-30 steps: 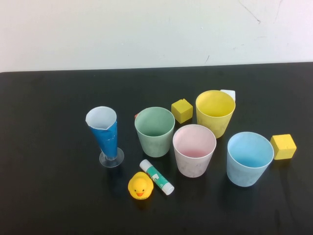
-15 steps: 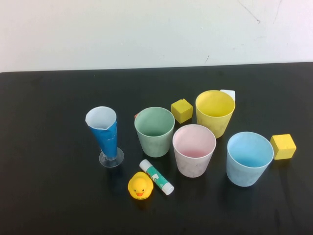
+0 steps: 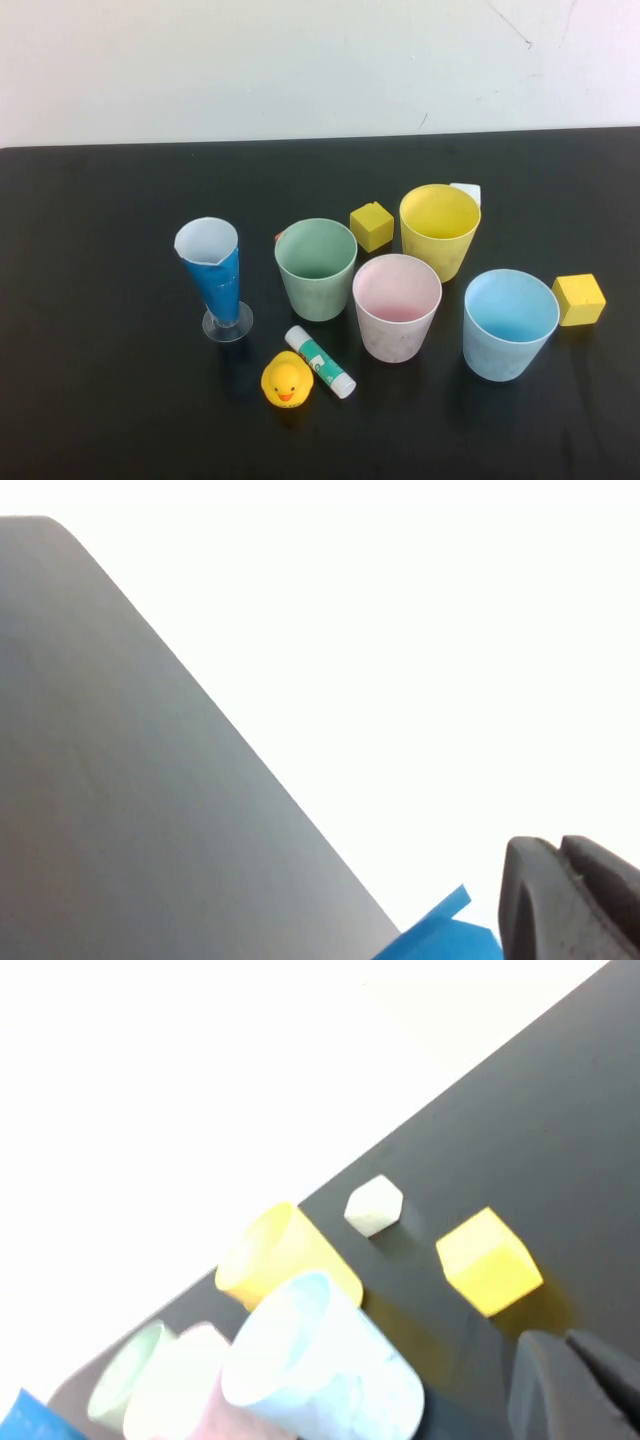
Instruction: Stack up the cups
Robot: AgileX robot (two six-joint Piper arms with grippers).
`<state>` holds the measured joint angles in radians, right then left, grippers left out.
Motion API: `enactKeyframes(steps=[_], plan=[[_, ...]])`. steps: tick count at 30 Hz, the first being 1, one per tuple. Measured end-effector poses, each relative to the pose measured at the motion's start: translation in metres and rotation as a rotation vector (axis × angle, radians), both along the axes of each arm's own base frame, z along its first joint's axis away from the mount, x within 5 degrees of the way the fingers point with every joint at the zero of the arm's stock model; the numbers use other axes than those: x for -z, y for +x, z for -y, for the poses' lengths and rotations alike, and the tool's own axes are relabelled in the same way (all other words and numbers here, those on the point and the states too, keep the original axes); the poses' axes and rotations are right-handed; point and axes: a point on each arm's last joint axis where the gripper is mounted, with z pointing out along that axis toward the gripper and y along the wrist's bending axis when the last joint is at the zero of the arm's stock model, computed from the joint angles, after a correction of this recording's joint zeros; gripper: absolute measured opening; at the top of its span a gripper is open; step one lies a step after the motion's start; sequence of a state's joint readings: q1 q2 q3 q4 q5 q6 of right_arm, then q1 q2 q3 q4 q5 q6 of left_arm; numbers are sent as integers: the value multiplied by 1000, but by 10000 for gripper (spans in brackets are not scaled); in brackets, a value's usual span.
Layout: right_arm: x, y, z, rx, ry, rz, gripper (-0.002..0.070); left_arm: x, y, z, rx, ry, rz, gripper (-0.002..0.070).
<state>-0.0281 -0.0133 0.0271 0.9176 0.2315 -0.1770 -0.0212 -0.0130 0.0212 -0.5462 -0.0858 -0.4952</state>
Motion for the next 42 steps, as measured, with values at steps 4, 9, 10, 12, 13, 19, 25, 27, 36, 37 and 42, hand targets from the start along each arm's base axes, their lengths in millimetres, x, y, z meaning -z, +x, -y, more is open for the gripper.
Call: enactKeyframes(steps=[4,9,10,12,13,19,25,27,36,37,42], plan=[[3,-1,-4,-46,-47,-21,-1,2,0,1,16,-51,-18,-2],[6,-3,-7,-102,-163,-22,-1,2,-2,11,123,73,-132,-2],[6,-3,-7,-105,-173,-21,-1,-5,-5,14,156,149,-147,-2],[6,-3,-7,-108,-199,-15,-1,-27,-10,18,227,341,-197,-2],[6,-3,-7,-110,-212,-12,-1,-37,-10,20,253,412,-232,-2],[7,-1,-7,-120,-267,-18,-1,-103,9,25,430,783,-469,-2],[12,3,-7,-140,-269,-104,-1,-148,70,33,617,1086,-557,-2],[14,4,-8,-156,-266,-136,-1,-158,94,38,679,1123,-564,-2],[18,5,-10,-195,-285,-182,-1,-189,169,93,879,1308,-478,-2],[18,5,-11,-197,-289,-182,-1,-190,175,100,895,1324,-478,-2],[18,4,-11,-209,-294,-185,-1,-188,214,141,982,1330,-537,29]])
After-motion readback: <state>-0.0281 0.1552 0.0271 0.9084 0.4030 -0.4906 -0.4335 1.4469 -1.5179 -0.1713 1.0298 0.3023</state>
